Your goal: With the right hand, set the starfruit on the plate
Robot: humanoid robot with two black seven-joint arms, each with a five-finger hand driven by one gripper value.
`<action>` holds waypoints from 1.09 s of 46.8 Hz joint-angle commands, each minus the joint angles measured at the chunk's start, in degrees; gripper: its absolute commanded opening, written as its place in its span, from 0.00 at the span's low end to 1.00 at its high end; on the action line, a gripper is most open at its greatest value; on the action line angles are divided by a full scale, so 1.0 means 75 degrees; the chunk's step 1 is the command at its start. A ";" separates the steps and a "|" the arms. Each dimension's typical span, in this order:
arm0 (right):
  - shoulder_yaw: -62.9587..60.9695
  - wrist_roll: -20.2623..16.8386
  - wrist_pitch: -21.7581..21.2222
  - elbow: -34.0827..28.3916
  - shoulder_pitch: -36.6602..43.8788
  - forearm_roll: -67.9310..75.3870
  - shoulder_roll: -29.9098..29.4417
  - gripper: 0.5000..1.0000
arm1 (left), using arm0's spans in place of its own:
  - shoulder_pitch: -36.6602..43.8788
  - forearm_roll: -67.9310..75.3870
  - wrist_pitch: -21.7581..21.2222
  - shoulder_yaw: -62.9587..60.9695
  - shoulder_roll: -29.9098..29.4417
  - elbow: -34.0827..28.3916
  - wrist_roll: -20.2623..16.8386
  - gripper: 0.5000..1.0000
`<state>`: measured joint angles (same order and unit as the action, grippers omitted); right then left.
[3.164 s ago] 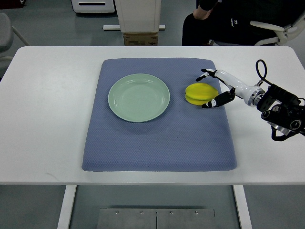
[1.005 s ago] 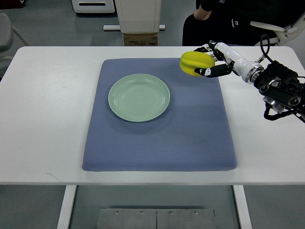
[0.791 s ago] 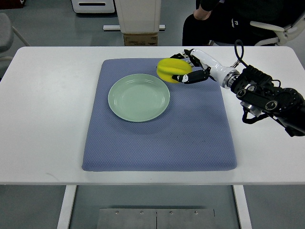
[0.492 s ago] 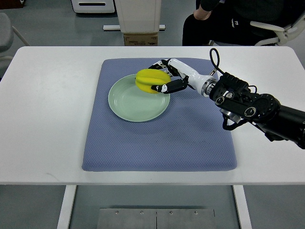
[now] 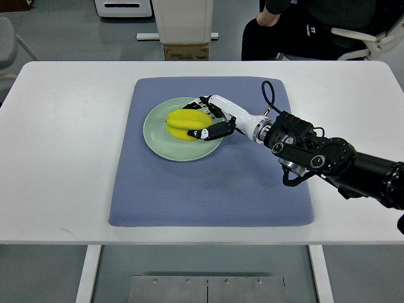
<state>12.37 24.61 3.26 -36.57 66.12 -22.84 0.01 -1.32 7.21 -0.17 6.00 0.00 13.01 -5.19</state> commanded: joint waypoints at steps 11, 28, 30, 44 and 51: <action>-0.0184 0.0011 0.0011 -0.0023 -0.0015 0.0010 -0.0001 1.00 | 0.0000 0.0000 0.0000 -0.0003 0.0000 0.0000 0.0001 1.00; -0.1203 -0.0024 0.0034 0.0059 -0.0062 0.0010 0.0128 1.00 | 0.0000 0.0000 0.0000 -0.0003 0.0000 0.0000 0.0001 1.00; -0.1262 -0.0024 0.0034 0.0059 -0.0074 0.0010 0.0151 1.00 | 0.0000 0.0000 0.0000 -0.0003 0.0000 0.0000 0.0001 1.00; -0.2632 -0.0024 -0.0060 0.0024 -0.0354 0.0724 0.0666 1.00 | 0.0000 0.0000 0.0000 -0.0003 0.0000 0.0000 0.0001 1.00; -0.3557 -0.0036 -0.0071 0.0036 -0.0636 0.1461 0.0737 1.00 | 0.0000 0.0000 0.0000 -0.0003 0.0000 0.0000 0.0001 1.00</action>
<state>-11.35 24.40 2.77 -36.38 62.34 -14.22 5.41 -1.34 7.21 -0.18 5.99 0.00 13.01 -5.18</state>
